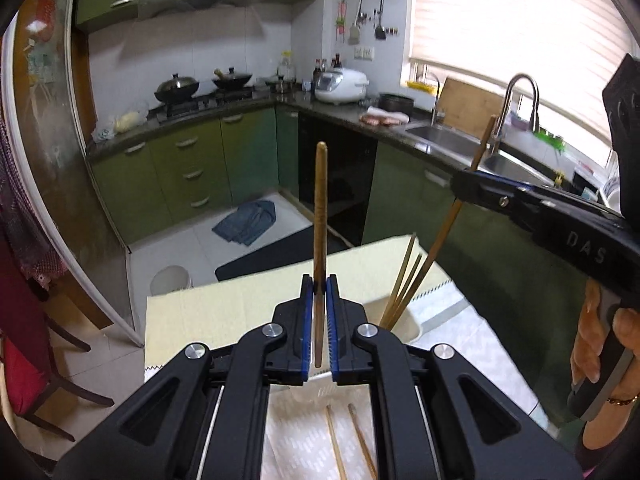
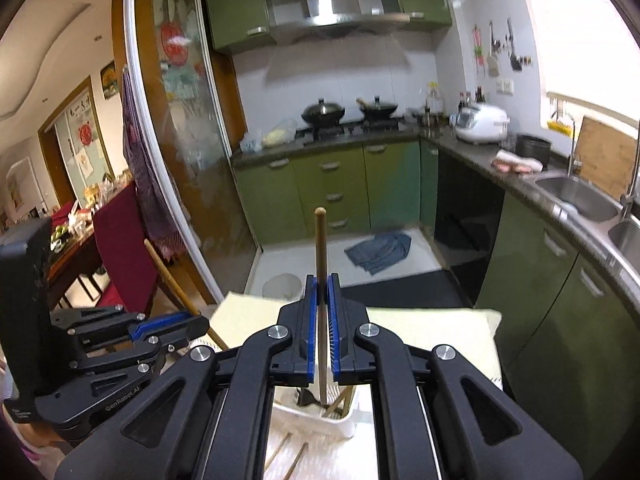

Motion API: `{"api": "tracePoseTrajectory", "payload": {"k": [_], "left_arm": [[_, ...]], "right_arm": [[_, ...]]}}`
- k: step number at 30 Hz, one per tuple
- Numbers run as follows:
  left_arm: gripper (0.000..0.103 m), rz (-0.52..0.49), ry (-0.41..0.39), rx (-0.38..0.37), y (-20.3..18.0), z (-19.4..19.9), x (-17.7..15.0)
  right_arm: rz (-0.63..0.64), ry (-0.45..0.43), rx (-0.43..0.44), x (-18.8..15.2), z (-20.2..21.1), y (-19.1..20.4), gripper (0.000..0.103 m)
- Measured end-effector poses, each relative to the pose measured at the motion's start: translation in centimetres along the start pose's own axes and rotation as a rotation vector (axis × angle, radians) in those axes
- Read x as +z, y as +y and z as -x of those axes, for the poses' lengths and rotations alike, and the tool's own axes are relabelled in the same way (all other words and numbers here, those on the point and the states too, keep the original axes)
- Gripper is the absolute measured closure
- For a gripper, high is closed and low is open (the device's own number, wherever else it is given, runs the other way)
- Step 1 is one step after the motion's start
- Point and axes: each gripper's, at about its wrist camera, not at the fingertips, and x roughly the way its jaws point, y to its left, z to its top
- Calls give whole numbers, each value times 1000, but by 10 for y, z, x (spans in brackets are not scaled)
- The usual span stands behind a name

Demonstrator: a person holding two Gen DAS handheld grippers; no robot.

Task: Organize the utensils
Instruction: 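Lower both chopsticks into the caddy and open both tools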

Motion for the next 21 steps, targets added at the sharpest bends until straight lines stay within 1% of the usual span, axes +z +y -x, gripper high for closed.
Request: {"api": "tracePoseTrajectory", "payload": {"k": [5, 7, 9, 10, 14, 16, 18, 19, 20, 21], "left_arm": [[96, 9, 45, -4, 3, -15, -13], [91, 7, 53, -2, 2, -16, -17], [68, 12, 55, -1, 3, -15, -20], [65, 8, 50, 0, 3, -13, -22], [63, 3, 50, 2, -1, -6, -26], [63, 0, 48, -3, -2, 1, -30], [63, -4, 49, -11, -4, 9, -35], [63, -3, 57, -22, -5, 13, -42], [63, -3, 65, -27, -5, 16, -47], [63, -4, 78, -37, -6, 18, -55]], "right_arm": [[14, 66, -10, -19, -27, -2, 97], [20, 79, -13, -26, -31, 0, 96], [26, 88, -18, -30, -35, 0, 93], [29, 91, -20, -33, -36, 1, 92], [28, 90, -20, -36, -34, 4, 91], [24, 72, -6, -40, -23, 6, 91], [28, 46, -2, -45, -4, 7, 85], [32, 31, -2, -49, 7, 8, 80], [33, 23, 1, -57, 18, 8, 78], [36, 23, 5, -65, 27, 9, 78]]}}
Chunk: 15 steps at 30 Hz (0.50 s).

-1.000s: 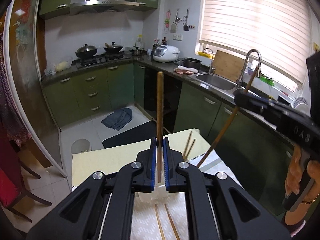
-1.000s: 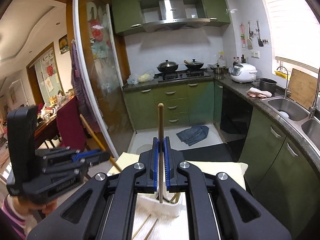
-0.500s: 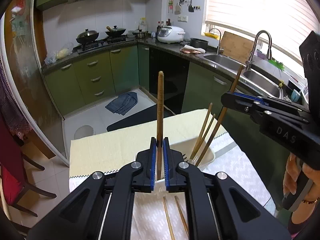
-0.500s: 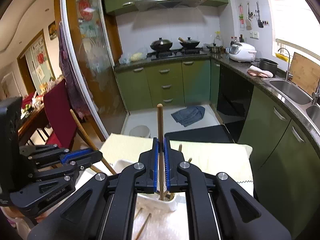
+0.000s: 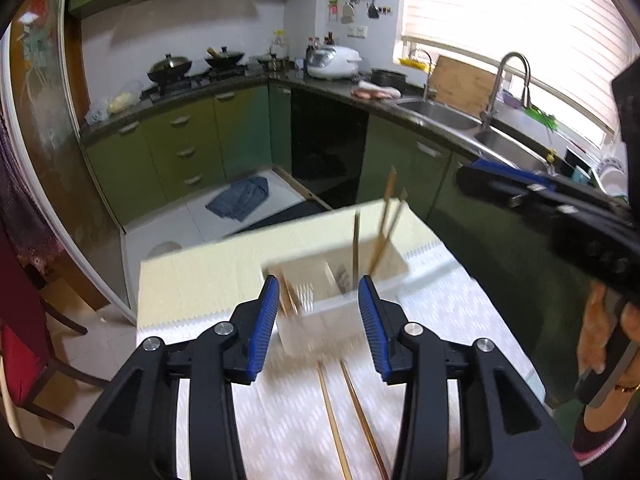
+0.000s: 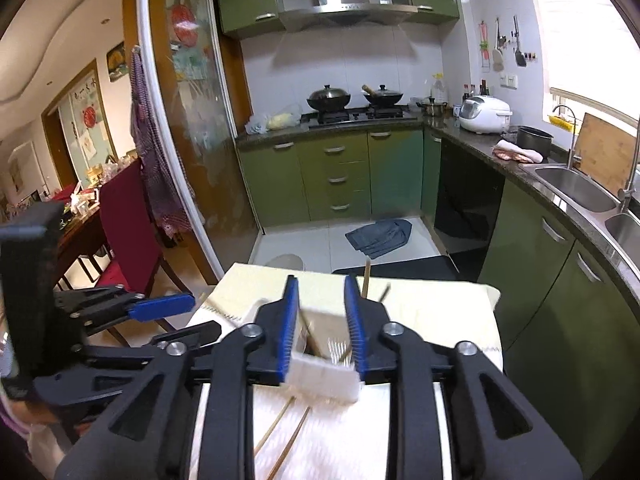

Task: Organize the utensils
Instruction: 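Lower both chopsticks into the caddy and open both tools, then lower both tools to the table and close each on a chopstick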

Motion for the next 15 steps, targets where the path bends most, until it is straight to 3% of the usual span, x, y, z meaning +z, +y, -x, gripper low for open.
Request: {"api": "tracePoseTrajectory", "payload": {"k": [7, 11, 15], "left_arm": [[63, -5, 133, -41, -4, -14, -60], [63, -23, 283, -4, -12, -55, -100], [63, 9, 443, 9, -14, -103, -131]], "right_arm": [[10, 104, -37, -79, 17, -5, 78], [-2, 216, -39, -122, 0, -14, 78], [-32, 268, -23, -149, -13, -20, 78]]}}
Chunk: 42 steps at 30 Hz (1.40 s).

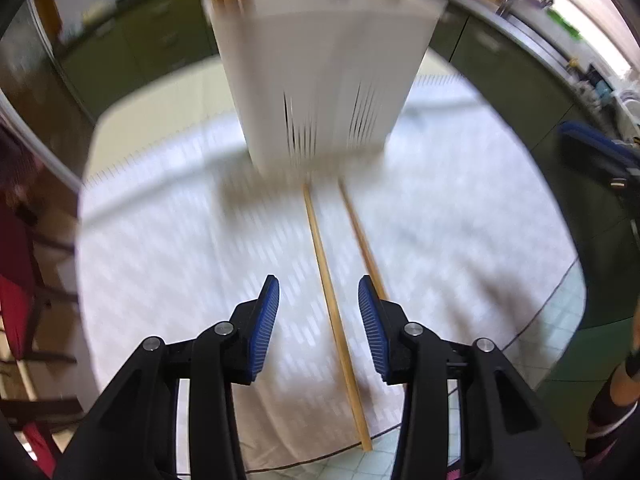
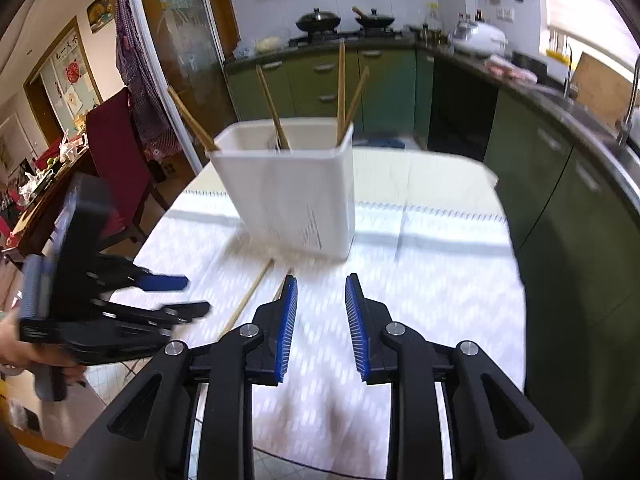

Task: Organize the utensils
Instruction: 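Lower both tools to the table and close each on a chopstick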

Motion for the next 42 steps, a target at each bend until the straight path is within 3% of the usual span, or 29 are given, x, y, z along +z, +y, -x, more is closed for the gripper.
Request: {"api": "tracePoseTrajectory", "payload": {"k": [4, 11, 17, 20, 25, 33, 42], "left_arm": [[63, 6, 15, 59, -3, -27, -1], [69, 58, 9, 67, 0, -45, 2], [81, 70, 12, 56, 0, -53, 2], [95, 75, 16, 46, 3, -52, 7], [96, 85, 20, 30, 18, -49, 2], [96, 148, 14, 66, 63, -40, -15], [96, 157, -4, 57, 80, -34, -25]], "right_arm": [[-18, 15, 21, -19, -5, -4, 65], [-34, 33, 8, -20, -12, -13, 65], [-40, 44, 5, -13, -15, -14, 65], [-25, 68, 1, -10, -23, -8, 65], [22, 157, 7, -9, -56, 13, 63], [58, 289, 10, -15, -124, 47, 63], [111, 368, -80, -10, -165, 71, 63]]}}
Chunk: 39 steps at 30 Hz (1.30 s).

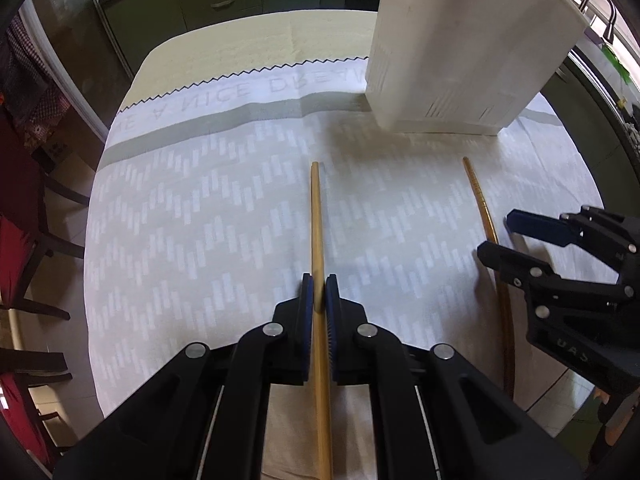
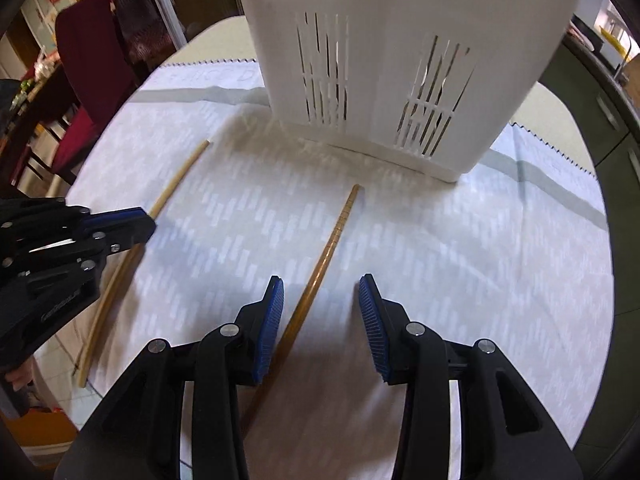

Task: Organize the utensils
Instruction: 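Lower both tools to the table and close each on a chopstick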

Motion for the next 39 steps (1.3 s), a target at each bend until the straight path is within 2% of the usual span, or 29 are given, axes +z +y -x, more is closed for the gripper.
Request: {"api": "tracePoseTrajectory", "payload": {"k": [6, 11, 17, 20, 23, 25, 28, 30, 34, 39], "left_arm": [[96, -18, -3, 12, -3, -1, 1], [96, -30, -10, 25, -8, 0, -1], [96, -42, -7, 37, -10, -1, 0], [95, -41, 6, 38, -9, -2, 3], [84, -40, 19, 49, -7, -3, 6], [82, -36, 30, 43, -4, -3, 9], [84, -43, 39, 29, -2, -4, 11], [97, -51, 47, 17, -2, -4, 12], [97, -64, 57, 6, -5, -5, 14], [97, -31, 48, -16, 1, -1, 15]], "right_arm": [[-5, 11, -7, 8, -4, 7, 60], [1, 8, -3, 7, -5, 4, 65], [4, 8, 0, 4, -2, -4, 89], [12, 20, 6, 6, -3, -6, 92], [18, 27, 6, 7, -3, -6, 94], [26, 26, 0, 7, -3, -5, 95], [35, 22, 0, 5, -2, -7, 95], [35, 21, 5, 5, -1, -8, 95], [37, 21, 9, 3, -2, -8, 96], [12, 19, 29, -1, 1, -16, 96]]}}
